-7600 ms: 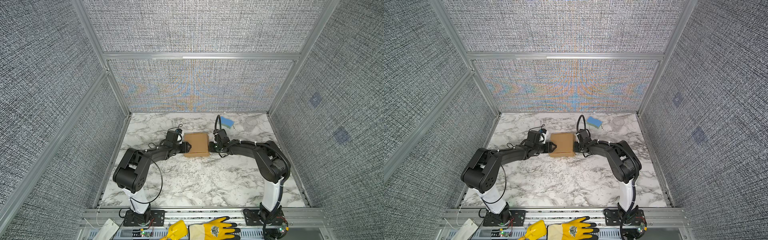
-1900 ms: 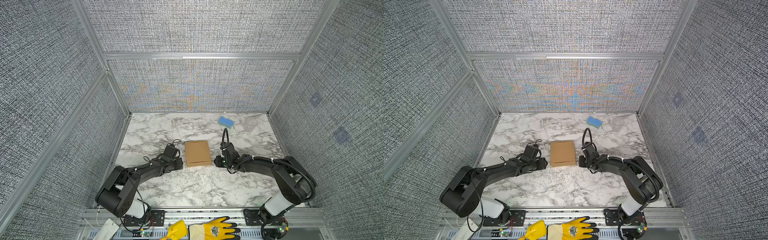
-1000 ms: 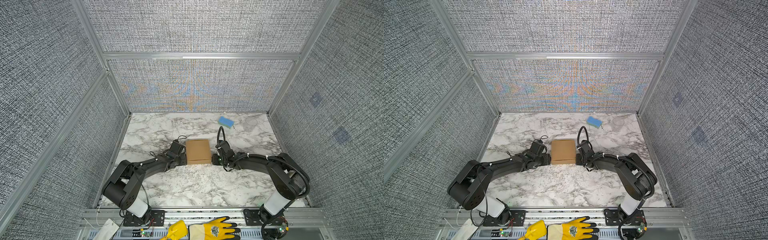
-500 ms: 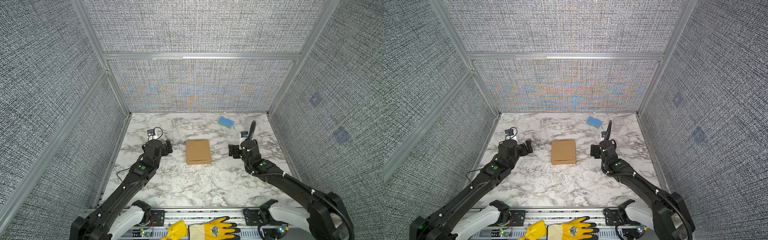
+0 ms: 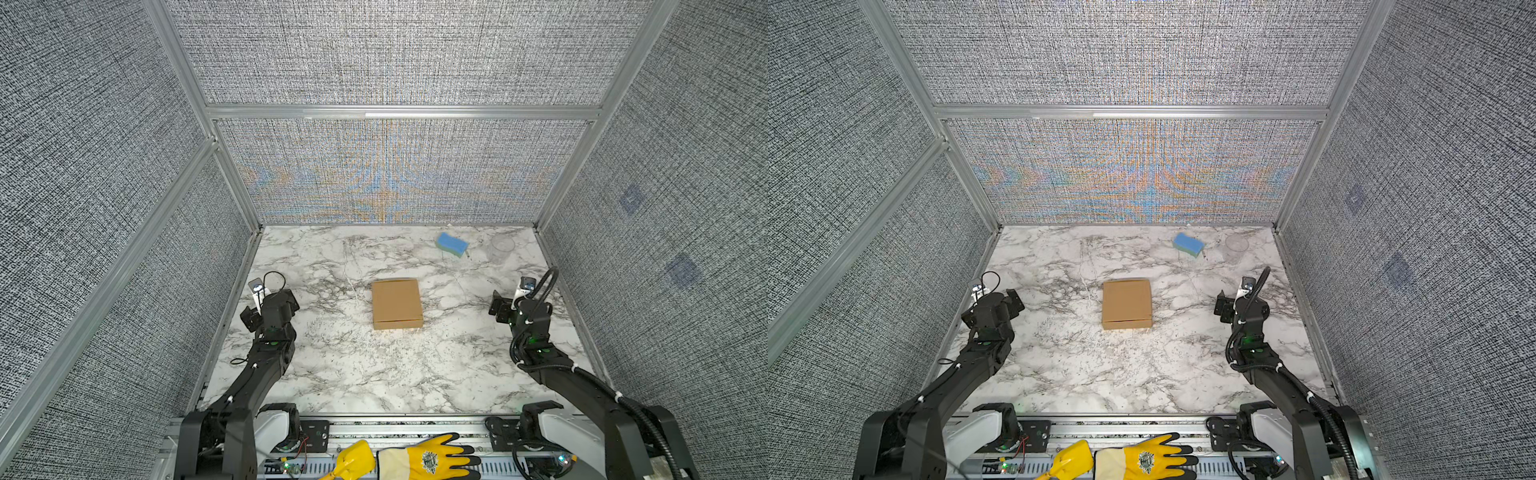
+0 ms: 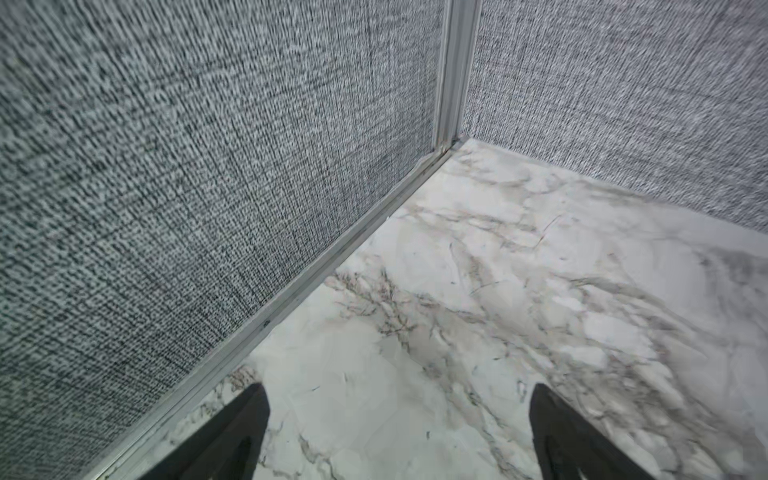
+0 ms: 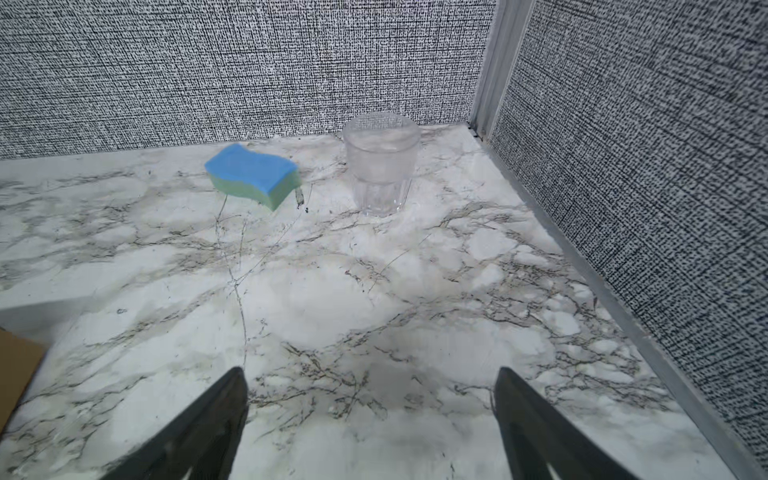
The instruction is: Fold the paper box
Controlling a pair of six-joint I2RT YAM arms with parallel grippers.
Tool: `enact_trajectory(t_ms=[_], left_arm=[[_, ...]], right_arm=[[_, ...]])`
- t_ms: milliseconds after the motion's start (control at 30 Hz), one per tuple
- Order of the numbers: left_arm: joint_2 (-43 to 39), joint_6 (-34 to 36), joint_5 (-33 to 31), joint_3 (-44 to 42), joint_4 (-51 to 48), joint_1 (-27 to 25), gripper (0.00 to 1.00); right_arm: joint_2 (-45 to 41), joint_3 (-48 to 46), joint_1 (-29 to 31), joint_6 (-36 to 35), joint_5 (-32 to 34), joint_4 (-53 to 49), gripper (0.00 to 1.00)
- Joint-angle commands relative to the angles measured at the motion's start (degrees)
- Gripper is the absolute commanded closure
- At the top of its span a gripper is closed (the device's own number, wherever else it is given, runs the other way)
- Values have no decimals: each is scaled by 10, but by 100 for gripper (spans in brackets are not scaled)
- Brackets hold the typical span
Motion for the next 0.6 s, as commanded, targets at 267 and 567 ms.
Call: enact_trajectory(t_ms=[267, 567], left_arm=[[110, 71, 283, -49, 309, 73, 1], [139, 89, 287, -84, 418, 71, 1]], right_arm=[[131, -13, -67, -5, -43, 211, 7], [271, -54, -101, -2, -102, 436, 7]])
